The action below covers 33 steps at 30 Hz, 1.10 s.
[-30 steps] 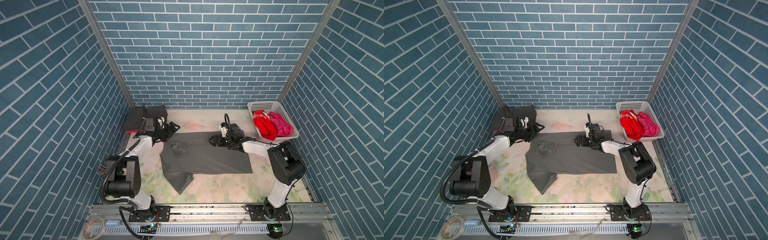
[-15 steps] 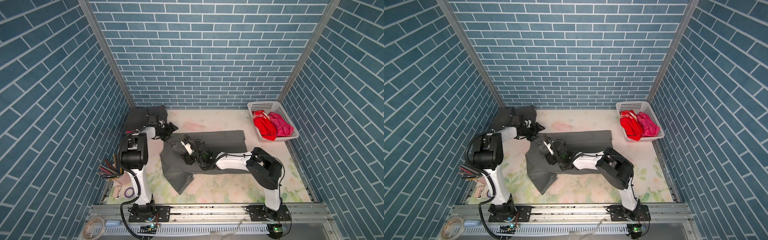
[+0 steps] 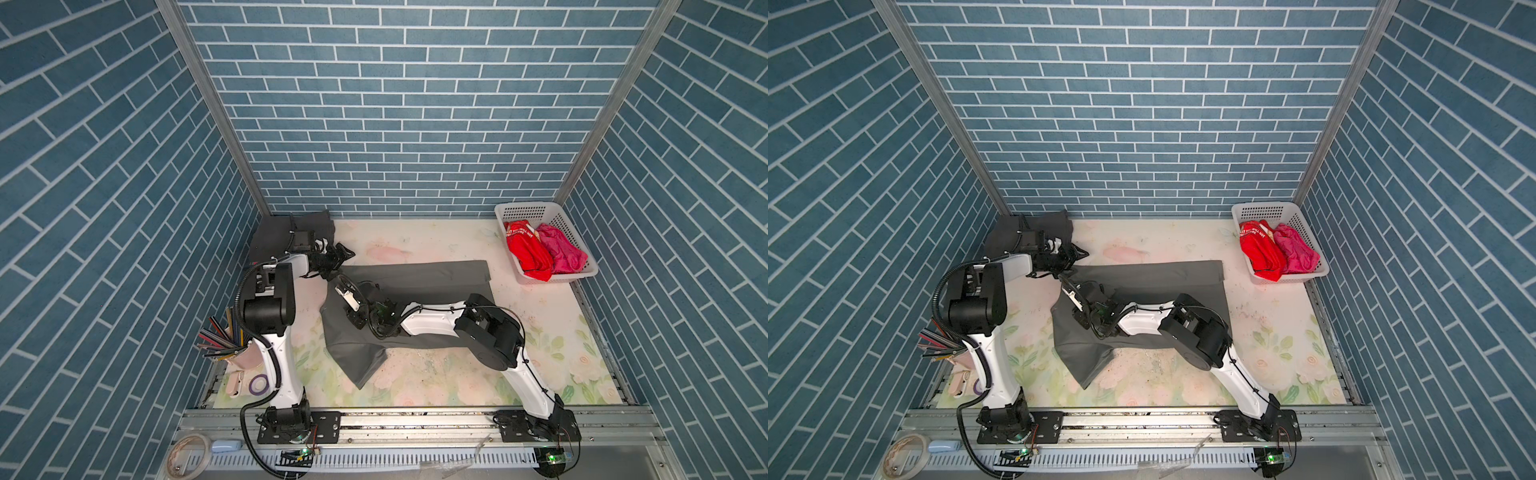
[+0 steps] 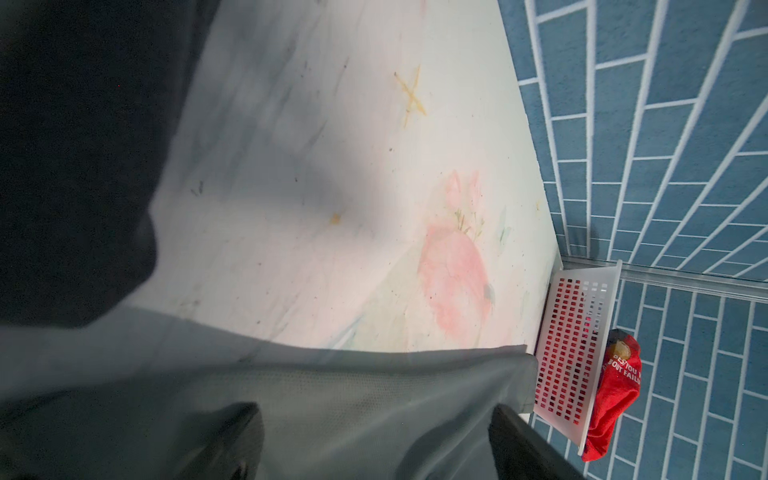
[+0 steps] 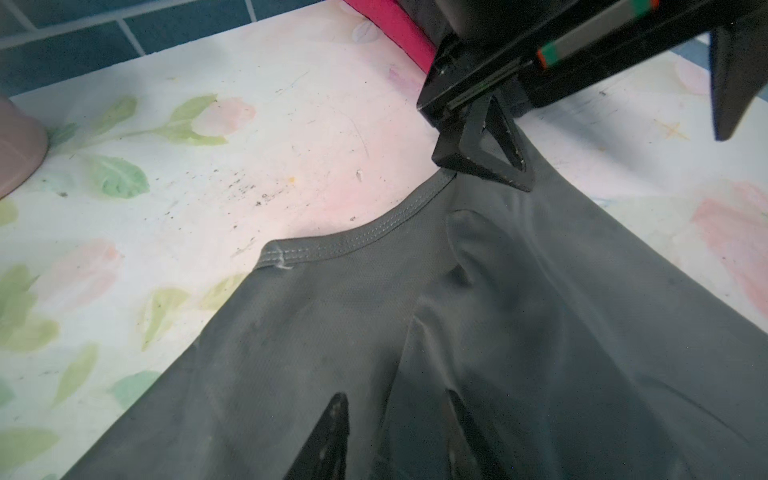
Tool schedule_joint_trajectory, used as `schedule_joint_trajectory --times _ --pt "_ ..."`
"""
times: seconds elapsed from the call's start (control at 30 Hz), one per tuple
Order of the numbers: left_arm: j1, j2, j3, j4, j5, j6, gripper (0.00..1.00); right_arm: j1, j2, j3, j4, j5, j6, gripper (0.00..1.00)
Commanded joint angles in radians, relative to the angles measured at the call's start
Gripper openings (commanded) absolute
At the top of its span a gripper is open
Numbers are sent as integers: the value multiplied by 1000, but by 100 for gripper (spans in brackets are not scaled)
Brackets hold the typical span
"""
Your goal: Fold and stack the t-shirts
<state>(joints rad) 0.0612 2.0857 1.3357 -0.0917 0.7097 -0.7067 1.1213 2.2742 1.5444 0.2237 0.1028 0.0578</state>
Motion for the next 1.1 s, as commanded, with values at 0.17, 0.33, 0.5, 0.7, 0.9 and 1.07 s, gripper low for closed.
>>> schedule_joint_trajectory --times 0.17,0.33,0.5,0.7,0.9,1.07 --pt "11 48 -24 -26 -32 4 88 22 68 59 -112 3 -27 34" --pt "11 51 -21 -23 -33 2 87 31 71 55 -126 49 -11 29" --pt "11 54 -23 -24 -36 3 87 31 69 63 -149 120 1 11" --pt "15 61 -20 -28 -39 7 87 30 17 34 -155 153 -3 0" --pt "23 71 -18 -29 -46 7 88 29 -80 -65 -124 138 -13 0" --pt "23 74 -15 -28 -52 9 87 29 -79 -78 -119 103 -8 3"
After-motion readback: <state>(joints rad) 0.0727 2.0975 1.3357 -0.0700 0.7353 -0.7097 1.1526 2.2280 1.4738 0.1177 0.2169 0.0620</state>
